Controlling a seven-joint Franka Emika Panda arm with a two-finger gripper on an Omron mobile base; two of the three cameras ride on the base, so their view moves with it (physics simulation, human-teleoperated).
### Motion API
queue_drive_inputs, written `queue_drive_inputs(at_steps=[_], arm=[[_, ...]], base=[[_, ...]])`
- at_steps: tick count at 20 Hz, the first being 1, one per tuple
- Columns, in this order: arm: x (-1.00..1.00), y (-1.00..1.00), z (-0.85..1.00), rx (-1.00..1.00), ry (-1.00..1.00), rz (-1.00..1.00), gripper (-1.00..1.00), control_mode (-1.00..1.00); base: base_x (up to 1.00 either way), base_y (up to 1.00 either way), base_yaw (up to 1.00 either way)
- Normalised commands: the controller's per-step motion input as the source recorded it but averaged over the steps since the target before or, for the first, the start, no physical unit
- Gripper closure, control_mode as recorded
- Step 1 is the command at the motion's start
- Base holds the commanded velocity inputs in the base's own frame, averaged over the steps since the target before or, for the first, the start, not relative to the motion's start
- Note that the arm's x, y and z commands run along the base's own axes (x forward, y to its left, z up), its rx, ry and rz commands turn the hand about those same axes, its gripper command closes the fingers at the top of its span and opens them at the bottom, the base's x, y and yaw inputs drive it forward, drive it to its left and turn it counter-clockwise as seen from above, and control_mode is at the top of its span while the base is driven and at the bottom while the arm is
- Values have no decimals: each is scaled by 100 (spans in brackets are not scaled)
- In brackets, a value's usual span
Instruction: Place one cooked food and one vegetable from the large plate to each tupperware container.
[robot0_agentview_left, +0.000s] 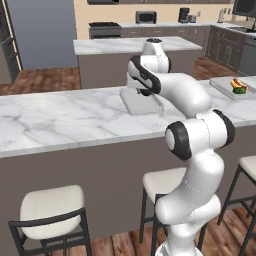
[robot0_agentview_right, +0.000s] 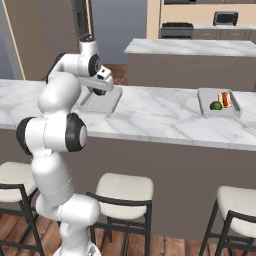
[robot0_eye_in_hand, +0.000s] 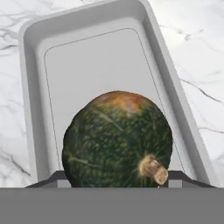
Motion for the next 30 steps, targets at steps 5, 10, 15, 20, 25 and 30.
queue_drive_inputs(at_steps=[5, 10, 15, 20, 25, 30], arm=[[51, 1, -33, 0, 13, -2, 100, -100], [21, 12, -38, 0, 7, -2, 100, -100], [4, 16, -40, 0, 2, -2, 100, -100], [0, 4, -38, 0, 1, -2, 100, -100], [0, 0, -28, 0, 1, -2, 100, -100], [0, 0, 0, 0, 0, 0, -100, -100]], base=[[0, 0, 0], [0, 0, 0], [0, 0, 0], [0, 0, 0], [0, 0, 0], [0, 0, 0]])
